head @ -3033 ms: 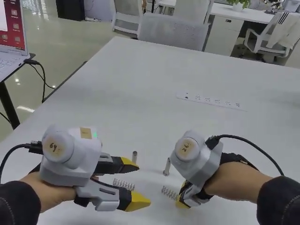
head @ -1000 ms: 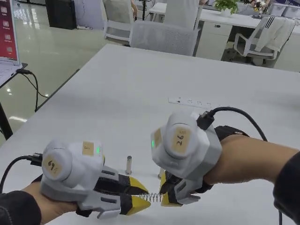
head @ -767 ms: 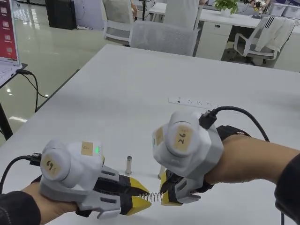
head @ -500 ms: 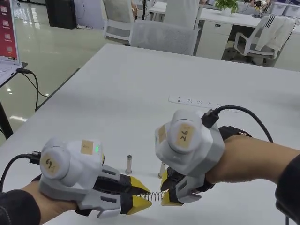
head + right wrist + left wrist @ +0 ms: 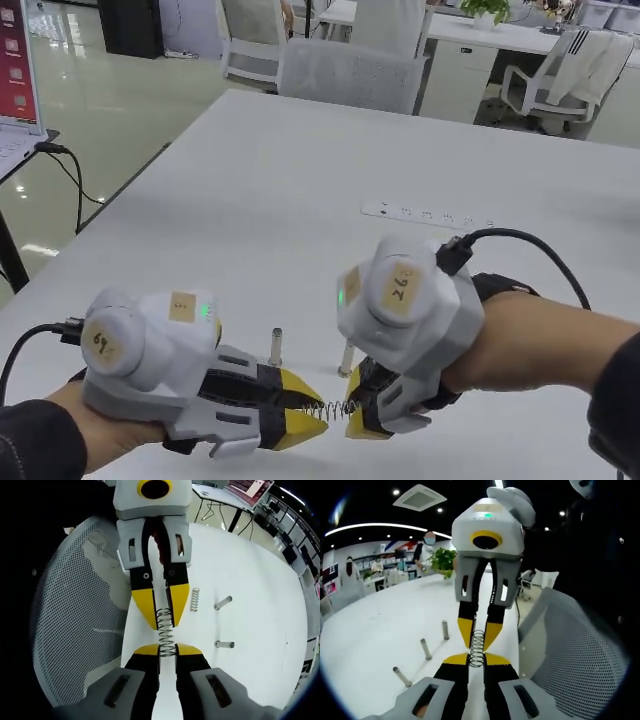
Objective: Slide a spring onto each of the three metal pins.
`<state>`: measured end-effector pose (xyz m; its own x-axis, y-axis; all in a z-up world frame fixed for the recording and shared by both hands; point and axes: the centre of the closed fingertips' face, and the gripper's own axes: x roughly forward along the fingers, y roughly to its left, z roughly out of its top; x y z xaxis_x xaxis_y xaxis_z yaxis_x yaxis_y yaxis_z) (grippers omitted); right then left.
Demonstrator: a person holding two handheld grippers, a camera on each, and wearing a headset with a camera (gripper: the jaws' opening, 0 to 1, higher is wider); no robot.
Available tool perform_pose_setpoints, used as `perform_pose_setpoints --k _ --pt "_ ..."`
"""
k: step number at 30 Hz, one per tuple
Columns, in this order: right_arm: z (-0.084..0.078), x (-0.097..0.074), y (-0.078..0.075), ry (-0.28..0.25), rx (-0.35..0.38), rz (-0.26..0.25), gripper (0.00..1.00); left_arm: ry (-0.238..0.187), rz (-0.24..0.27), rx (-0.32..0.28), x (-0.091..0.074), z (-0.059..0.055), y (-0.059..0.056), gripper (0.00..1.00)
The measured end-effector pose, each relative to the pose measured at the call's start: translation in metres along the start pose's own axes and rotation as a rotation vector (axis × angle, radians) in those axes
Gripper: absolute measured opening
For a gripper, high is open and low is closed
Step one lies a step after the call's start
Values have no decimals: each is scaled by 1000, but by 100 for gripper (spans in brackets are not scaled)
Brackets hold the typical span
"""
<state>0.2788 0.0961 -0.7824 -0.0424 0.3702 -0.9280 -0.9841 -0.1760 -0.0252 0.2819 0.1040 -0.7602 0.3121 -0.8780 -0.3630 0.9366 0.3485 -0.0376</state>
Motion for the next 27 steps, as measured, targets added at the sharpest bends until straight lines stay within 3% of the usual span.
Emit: perform_pose_setpoints --k 13,27 --pt "23 -17 1 -64 13 -14 8 17 6 3 1 -5 0 3" --pt "40 -19 5 -61 -26 -9 7 28 -7 8 4 -7 -2 3"
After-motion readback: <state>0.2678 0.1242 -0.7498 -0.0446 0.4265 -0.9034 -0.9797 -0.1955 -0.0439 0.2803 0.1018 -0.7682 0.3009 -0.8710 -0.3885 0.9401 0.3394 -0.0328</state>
